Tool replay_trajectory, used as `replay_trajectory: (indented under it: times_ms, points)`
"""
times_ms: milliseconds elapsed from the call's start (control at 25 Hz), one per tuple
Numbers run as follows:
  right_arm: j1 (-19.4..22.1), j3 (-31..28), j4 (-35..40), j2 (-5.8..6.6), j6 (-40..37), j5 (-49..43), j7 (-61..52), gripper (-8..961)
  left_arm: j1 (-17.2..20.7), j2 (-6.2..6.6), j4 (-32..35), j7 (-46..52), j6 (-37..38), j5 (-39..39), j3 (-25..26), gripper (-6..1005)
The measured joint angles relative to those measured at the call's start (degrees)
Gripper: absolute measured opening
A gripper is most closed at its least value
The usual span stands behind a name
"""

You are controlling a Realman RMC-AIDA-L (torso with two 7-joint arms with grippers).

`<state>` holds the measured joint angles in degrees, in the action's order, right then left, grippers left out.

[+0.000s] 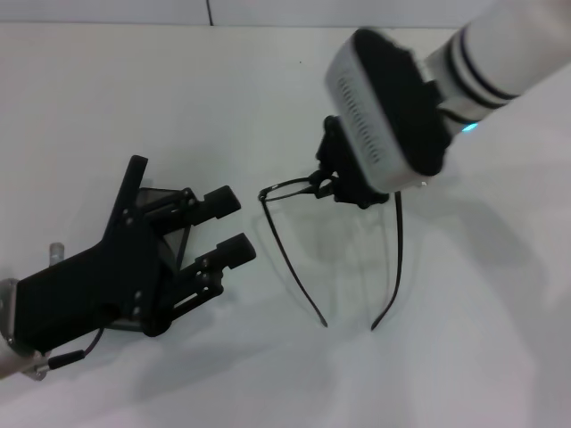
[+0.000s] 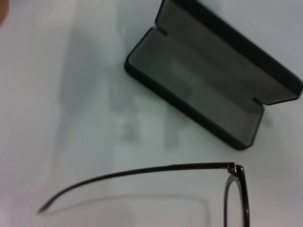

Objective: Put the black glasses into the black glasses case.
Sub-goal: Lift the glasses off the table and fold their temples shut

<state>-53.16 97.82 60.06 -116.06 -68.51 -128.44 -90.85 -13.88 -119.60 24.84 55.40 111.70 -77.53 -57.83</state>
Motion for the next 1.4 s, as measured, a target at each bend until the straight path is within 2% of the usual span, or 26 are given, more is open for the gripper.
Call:
replay_trajectory:
  times_ms: [240, 400, 560, 720, 800, 880, 920, 1000, 1240, 1400]
  points:
    - [12.81, -7.24, 16.06, 0.0, -5.33, 1.65, -1.24, 105, -2.48, -0.05, 0.06, 0.18, 1.67, 0.39, 0.06, 501]
    - [22.42, -11.87, 22.83, 0.19, -5.05, 12.1, 1.03, 95, -4.79, -0.12, 1.18, 0.48, 2.7, 0.65, 0.09, 481]
    - [30.69, -16.96, 23.82, 0.33, -5.86, 26.26, 5.21, 95, -7.08, 0.0, 2.87, 3.14, 3.75, 1.85, 0.37, 399]
    - [36.16, -18.65, 17.57, 0.36, -7.51, 41.64, 11.83, 94, -7.65, -0.04, 7.33, 6.83, 4.06, 2.92, -0.05, 241]
    - [36.9, -18.96, 11.97, 0.4, -9.51, 48.93, 15.9, 94, -7.79, -0.11, 9.69, 8.41, 4.26, 3.36, -1.49, 149]
    - [36.59, -19.71, 6.26, 0.4, -12.13, 54.35, 18.81, 94, -7.88, -0.11, 10.84, 9.25, 4.41, 3.94, -2.7, 148]
    - [36.23, -20.32, 2.95, 0.4, -13.98, 56.82, 20.19, 94, -8.68, -0.08, 12.45, 10.37, 4.54, 5.54, -5.89, 147]
    - [35.24, -22.34, -3.41, 0.39, -17.71, 59.81, 22.36, 94, -9.47, -0.08, 12.92, 10.62, 4.56, 6.22, -7.48, 145]
    - [30.4, -27.99, -18.59, 0.36, -26.07, 61.11, 26.39, 93, -11.84, -0.13, 13.68, 10.81, 4.56, 9.22, -11.32, 141]
    - [29.36, -28.17, -21.7, 0.45, -26.99, 60.73, 27.61, 93, -12.74, -0.12, 13.95, 10.91, 4.54, 11.12, -12.87, 141]
